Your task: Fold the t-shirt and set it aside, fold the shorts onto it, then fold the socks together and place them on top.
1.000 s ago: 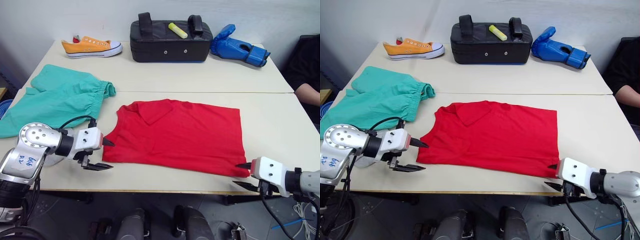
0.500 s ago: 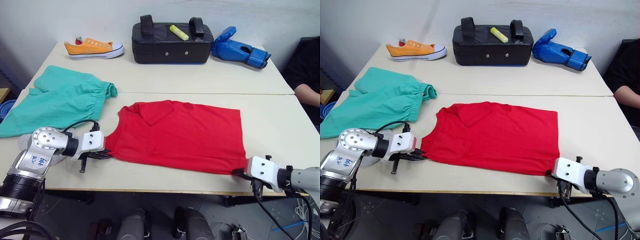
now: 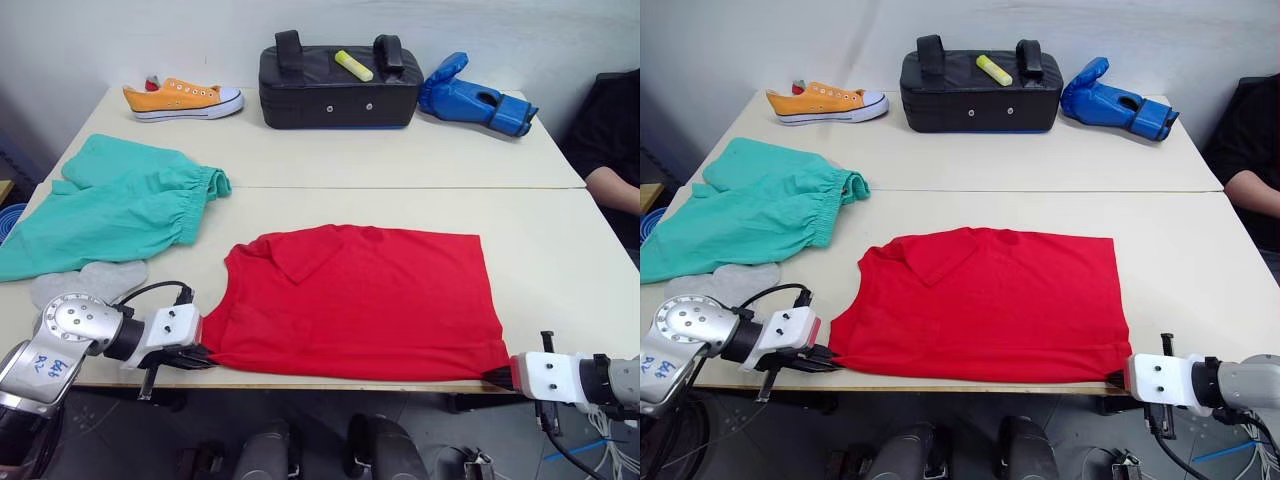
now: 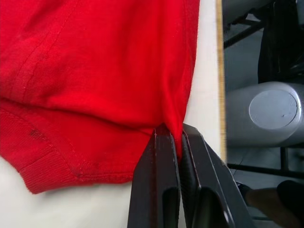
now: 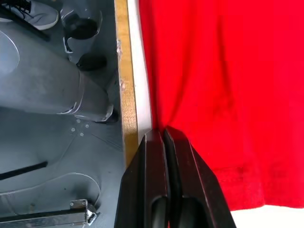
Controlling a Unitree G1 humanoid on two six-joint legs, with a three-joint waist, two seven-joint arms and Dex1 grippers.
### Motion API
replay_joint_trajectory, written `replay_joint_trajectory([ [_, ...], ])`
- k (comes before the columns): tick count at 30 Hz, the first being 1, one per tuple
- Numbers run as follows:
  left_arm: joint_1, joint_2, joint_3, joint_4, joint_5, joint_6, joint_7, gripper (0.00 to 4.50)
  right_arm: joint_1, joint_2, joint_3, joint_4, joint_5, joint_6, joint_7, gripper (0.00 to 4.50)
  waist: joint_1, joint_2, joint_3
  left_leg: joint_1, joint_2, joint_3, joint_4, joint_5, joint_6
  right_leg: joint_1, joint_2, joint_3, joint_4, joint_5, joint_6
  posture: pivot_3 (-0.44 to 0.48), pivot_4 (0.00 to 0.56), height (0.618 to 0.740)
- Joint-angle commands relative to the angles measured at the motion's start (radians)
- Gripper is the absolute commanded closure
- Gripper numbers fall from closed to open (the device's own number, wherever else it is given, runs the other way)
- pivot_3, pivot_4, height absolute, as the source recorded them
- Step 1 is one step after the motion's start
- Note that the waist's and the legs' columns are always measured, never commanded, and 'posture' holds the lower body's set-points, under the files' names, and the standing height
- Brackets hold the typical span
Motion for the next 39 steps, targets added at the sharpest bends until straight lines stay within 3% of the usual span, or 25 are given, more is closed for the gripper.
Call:
replay_joint_trajectory([
  [1, 0.039, 0.012, 0.003, 0.014, 0.024, -0.006, 0.018, 4.45, 0.013, 0.003, -0.023, 0.004, -0.004, 0.014, -0.005, 4.5, 0.0, 0.0, 0.0, 0.001, 0.0, 0.0, 0.0, 0.0, 0.0, 0.0, 0.0, 0.0, 0.0, -0.001, -0.001, 0.0, 0.15, 0.74],
  [11, 0.093, -0.01, 0.007, 0.16, 0.01, -0.099, 0.016, 4.45, 0.036, 0.005, -0.042, -0.068, 0.069, 0.084, 0.018, 4.5, -0.001, 0.008, -0.004, 0.007, 0.001, 0.0, -0.005, -0.002, 0.001, 0.002, 0.0, 0.0, 0.003, -0.006, -0.005, 0.0, 0.15, 0.74],
  [14, 0.1, -0.013, 0.025, 0.187, -0.047, -0.106, -0.027, 3.82, 0.044, -0.011, -0.059, -0.081, 0.048, 0.078, 0.02, 3.92, -0.003, 0.008, -0.004, 0.009, 0.001, 0.0, -0.008, -0.002, 0.0, 0.002, 0.0, 0.0, 0.004, -0.007, -0.007, 0.0, 0.15, 0.74],
  [19, 0.067, 0.014, 0.1, 0.206, -0.204, -0.005, -0.131, 2.25, 0.002, -0.011, -0.173, -0.201, 0.293, 0.33, 0.061, 2.18, -0.006, 0.008, -0.002, 0.011, 0.002, 0.0, -0.012, 0.001, -0.003, 0.001, 0.001, 0.0, 0.005, -0.008, -0.008, 0.0, 0.15, 0.74],
  [24, -0.104, 0.029, 0.126, 0.265, -0.282, 0.12, -0.186, 0.67, -0.086, -0.025, -0.241, -0.238, 0.477, 0.525, 0.088, 0.42, 0.003, 0.002, 0.002, 0.009, 0.002, -0.002, -0.012, 0.002, -0.004, 0.001, 0.001, -0.003, 0.005, -0.008, -0.01, 0.0, 0.15, 0.74],
  [25, -0.192, 0.006, 0.11, 0.29, -0.28, 0.146, -0.168, 0.39, -0.139, -0.024, -0.222, -0.226, 0.494, 0.555, 0.067, 0.42, 0.007, 0.002, 0.002, 0.008, 0.002, -0.003, -0.012, 0.002, -0.004, 0.001, 0.001, -0.003, 0.005, -0.008, -0.01, 0.0, 0.15, 0.74],
  [28, -0.397, -0.092, 0.044, 0.362, -0.207, 0.124, -0.095, 0.39, -0.262, -0.005, -0.165, -0.204, 0.526, 0.614, 0.032, 0.42, 0.01, 0.002, 0.002, 0.004, 0.001, -0.003, -0.009, 0.003, -0.002, 0.0, -0.002, -0.006, 0.004, -0.006, -0.008, 0.0, 0.15, 0.74],
  [32, -0.575, -0.273, -0.086, 0.395, -0.061, 0.026, 0.023, 0.39, -0.387, 0.049, -0.078, -0.226, 0.567, 0.675, -0.019, 0.42, 0.005, 0.002, 0.002, 0.004, 0.0, -0.002, -0.007, 0.004, -0.002, 0.003, -0.002, -0.006, 0.003, -0.005, -0.005, 0.0, 0.15, 0.74],
  [36, -0.672, -0.426, -0.193, 0.427, 0.072, -0.038, 0.141, 0.39, -0.479, 0.111, 0.011, -0.254, 0.571, 0.714, -0.074, 0.42, 0.0, 0.0, 0.004, -0.008, 0.0, -0.003, 0.001, 0.006, 0.002, -0.003, 0.001, -0.01, 0.006, -0.004, -0.003, 0.0, 0.15, 0.74],
  [39, -0.701, -0.479, -0.247, 0.458, 0.141, -0.107, 0.173, 0.39, -0.531, 0.153, 0.062, -0.272, 0.566, 0.733, -0.112, 0.42, -0.005, -0.002, 0.005, -0.008, 0.0, -0.002, 0.001, 0.006, 0.003, -0.003, 0.002, -0.009, 0.005, -0.004, -0.002, 0.0, 0.15, 0.74],
])
